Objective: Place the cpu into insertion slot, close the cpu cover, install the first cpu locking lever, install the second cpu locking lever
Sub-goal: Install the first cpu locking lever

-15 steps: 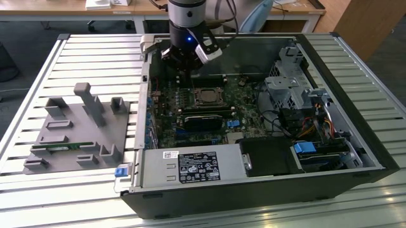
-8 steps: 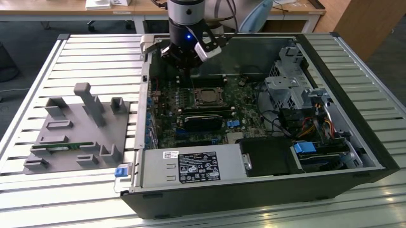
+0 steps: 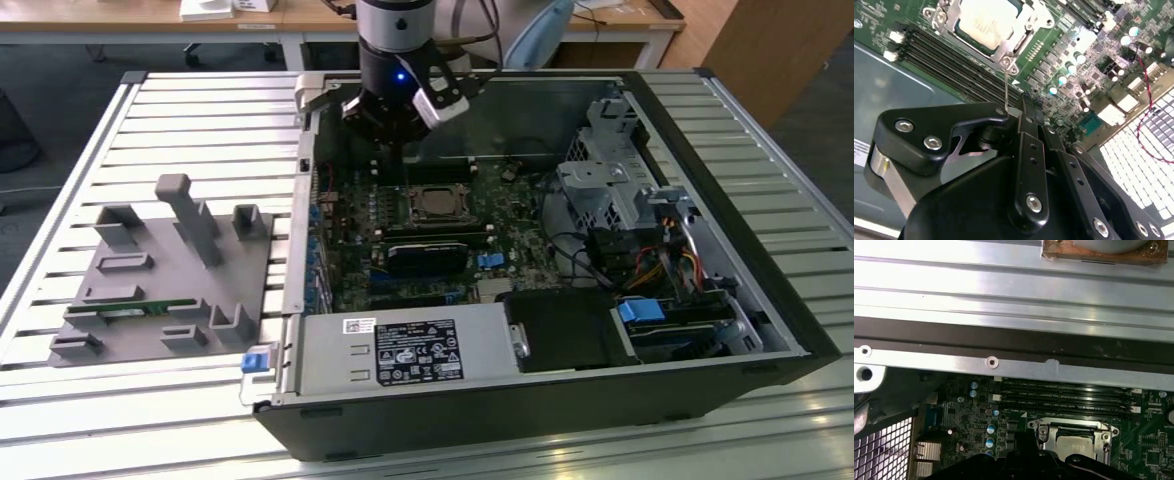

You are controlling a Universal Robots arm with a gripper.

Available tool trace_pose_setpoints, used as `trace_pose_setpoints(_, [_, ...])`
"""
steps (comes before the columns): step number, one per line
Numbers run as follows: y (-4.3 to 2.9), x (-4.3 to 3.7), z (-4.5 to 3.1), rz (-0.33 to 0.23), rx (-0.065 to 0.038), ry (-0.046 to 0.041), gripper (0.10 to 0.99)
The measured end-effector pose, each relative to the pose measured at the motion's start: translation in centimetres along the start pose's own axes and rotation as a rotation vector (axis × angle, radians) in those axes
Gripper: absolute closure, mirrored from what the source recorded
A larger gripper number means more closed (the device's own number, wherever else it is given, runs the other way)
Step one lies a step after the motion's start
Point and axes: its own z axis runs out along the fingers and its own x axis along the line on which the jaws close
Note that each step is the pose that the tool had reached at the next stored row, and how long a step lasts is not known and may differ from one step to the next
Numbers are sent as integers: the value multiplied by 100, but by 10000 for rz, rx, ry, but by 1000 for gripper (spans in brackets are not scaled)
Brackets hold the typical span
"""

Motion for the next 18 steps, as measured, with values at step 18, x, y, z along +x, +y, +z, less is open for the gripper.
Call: trace_pose_setpoints(18, [-19,-356,30,6,-369,-15,980])
